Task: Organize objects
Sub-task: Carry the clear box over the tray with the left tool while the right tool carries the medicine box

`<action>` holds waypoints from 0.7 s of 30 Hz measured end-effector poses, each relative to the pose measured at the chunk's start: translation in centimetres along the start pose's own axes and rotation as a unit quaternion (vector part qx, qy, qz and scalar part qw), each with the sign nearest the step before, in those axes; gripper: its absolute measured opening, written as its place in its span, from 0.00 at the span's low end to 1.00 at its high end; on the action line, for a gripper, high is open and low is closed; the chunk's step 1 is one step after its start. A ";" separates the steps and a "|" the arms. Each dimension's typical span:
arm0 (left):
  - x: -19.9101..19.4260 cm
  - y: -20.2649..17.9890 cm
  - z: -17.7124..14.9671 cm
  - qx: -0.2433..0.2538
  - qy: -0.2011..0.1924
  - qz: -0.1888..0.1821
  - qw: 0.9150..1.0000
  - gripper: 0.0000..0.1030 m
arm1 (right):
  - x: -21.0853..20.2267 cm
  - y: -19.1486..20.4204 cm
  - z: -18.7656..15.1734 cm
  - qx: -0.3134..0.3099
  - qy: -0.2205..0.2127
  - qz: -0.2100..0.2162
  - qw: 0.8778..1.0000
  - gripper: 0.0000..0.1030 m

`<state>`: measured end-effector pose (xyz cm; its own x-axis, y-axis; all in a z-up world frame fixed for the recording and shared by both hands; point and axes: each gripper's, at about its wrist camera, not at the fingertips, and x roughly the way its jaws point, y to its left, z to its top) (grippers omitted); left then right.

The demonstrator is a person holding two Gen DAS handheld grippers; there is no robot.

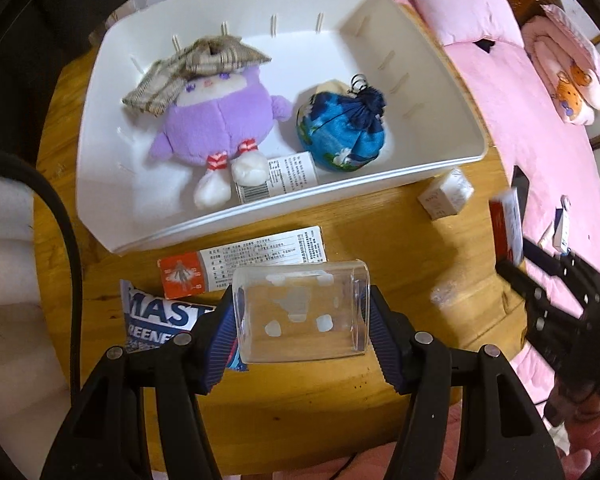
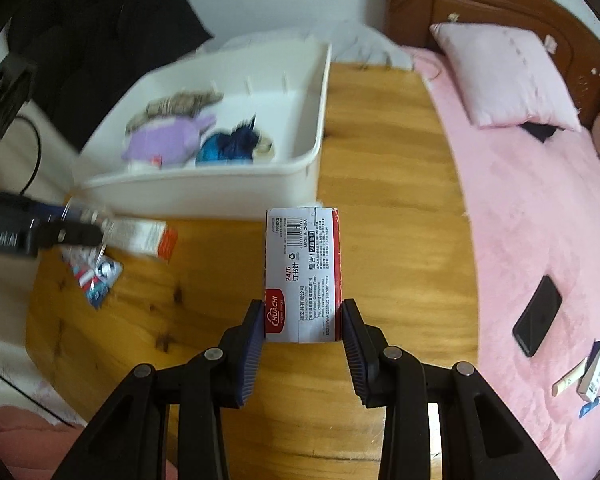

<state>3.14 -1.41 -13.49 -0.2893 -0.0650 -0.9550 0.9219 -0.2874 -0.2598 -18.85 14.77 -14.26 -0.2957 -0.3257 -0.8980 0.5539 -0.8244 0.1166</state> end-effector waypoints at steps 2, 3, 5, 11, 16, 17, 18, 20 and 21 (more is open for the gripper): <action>-0.4 -1.2 0.5 0.010 -0.010 0.001 1.000 0.63 | -0.7 0.0 0.7 0.007 -0.020 -0.002 1.000 0.37; -0.4 -1.0 0.9 0.021 -0.020 0.005 1.000 0.63 | -0.5 -0.8 1.0 0.008 -0.027 -0.002 1.000 0.37; -1.4 -2.0 1.4 0.034 -0.038 0.007 0.999 0.63 | -1.2 -0.8 2.1 0.011 -0.045 -0.002 0.999 0.37; -3.1 -3.3 2.8 0.051 -0.087 0.012 0.995 0.63 | -2.4 -0.2 4.0 0.002 -0.091 0.005 0.996 0.37; -5.1 -2.8 3.7 0.050 -0.132 0.019 0.990 0.63 | -2.7 0.5 5.4 -0.007 -0.128 0.019 0.992 0.37; -5.4 -2.8 3.9 0.050 -0.140 0.019 0.989 0.63 | -2.6 0.6 5.7 -0.007 -0.133 0.024 0.991 0.37; -5.8 -2.8 4.1 0.051 -0.153 0.019 0.987 0.63 | -2.6 0.8 6.0 -0.006 -0.138 0.031 0.990 0.37; -6.1 -2.7 4.3 0.050 -0.170 0.021 0.984 0.63 | -2.5 1.0 6.5 -0.008 -0.150 0.041 0.988 0.37; -6.3 -2.6 4.4 0.047 -0.178 0.023 0.983 0.63 | -2.4 1.2 6.7 -0.011 -0.156 0.043 0.987 0.37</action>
<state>1.39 -4.47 -6.12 -0.3357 -0.4047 -0.8506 0.9128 -0.3628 -0.1877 -22.67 11.45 -9.15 -0.4710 -0.5235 -0.7100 0.6027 -0.7787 0.1744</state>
